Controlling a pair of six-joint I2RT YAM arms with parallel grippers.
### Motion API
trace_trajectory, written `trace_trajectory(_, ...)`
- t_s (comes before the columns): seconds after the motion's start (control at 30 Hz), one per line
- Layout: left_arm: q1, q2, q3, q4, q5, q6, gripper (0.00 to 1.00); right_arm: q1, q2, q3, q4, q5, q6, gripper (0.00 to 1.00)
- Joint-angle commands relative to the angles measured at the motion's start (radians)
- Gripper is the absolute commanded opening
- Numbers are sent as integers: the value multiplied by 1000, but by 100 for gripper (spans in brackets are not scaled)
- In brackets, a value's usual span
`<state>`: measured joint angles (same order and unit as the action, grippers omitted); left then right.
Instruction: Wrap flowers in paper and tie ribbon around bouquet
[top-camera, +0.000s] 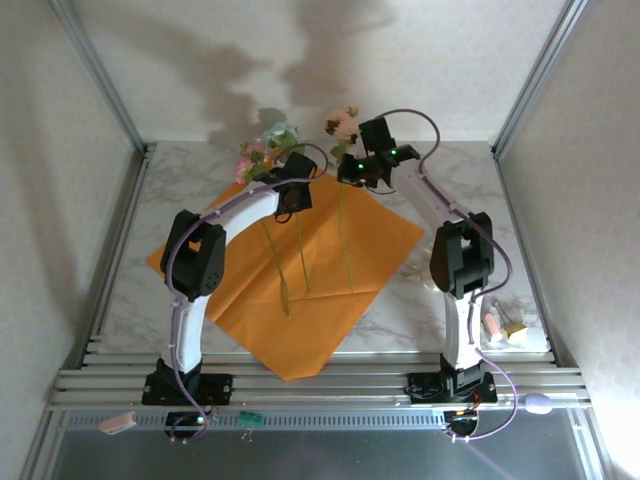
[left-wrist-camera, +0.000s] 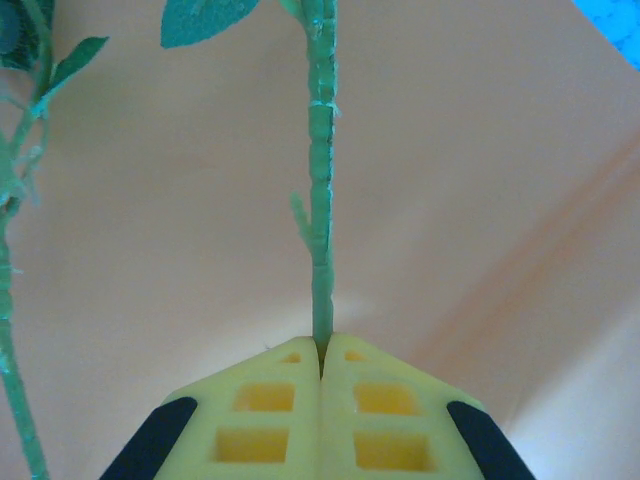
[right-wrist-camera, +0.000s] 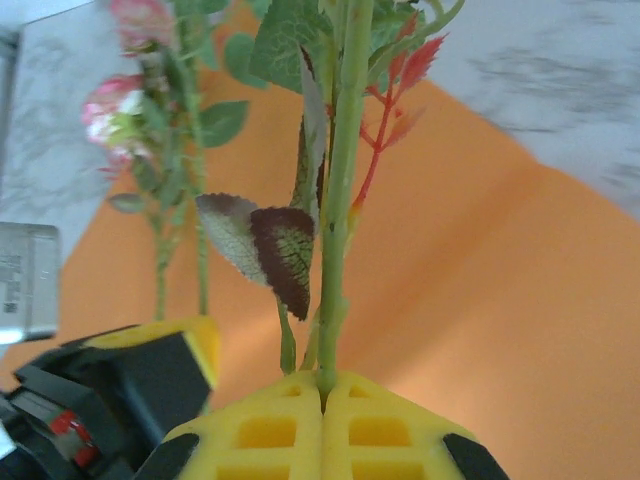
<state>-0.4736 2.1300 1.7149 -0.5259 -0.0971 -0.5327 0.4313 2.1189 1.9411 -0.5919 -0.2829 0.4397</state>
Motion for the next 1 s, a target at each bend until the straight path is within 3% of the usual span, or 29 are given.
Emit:
trace_trajectory(0.0,27,-13,-37,14,21,30,0,16,89,57,16,-115,37,0)
trace_trajectory(0.57,44,7,-85,23,32,13,6,89,367,299,80,-190,197,0)
trace_trajectory(0.77,48,-39,-114,40,54,-23,25,95,439,342,140,-198,276,0)
trace_trajectory(0.97,56,-133,-162,44,69,-74,27,115,506,422,102,-191,281,0)
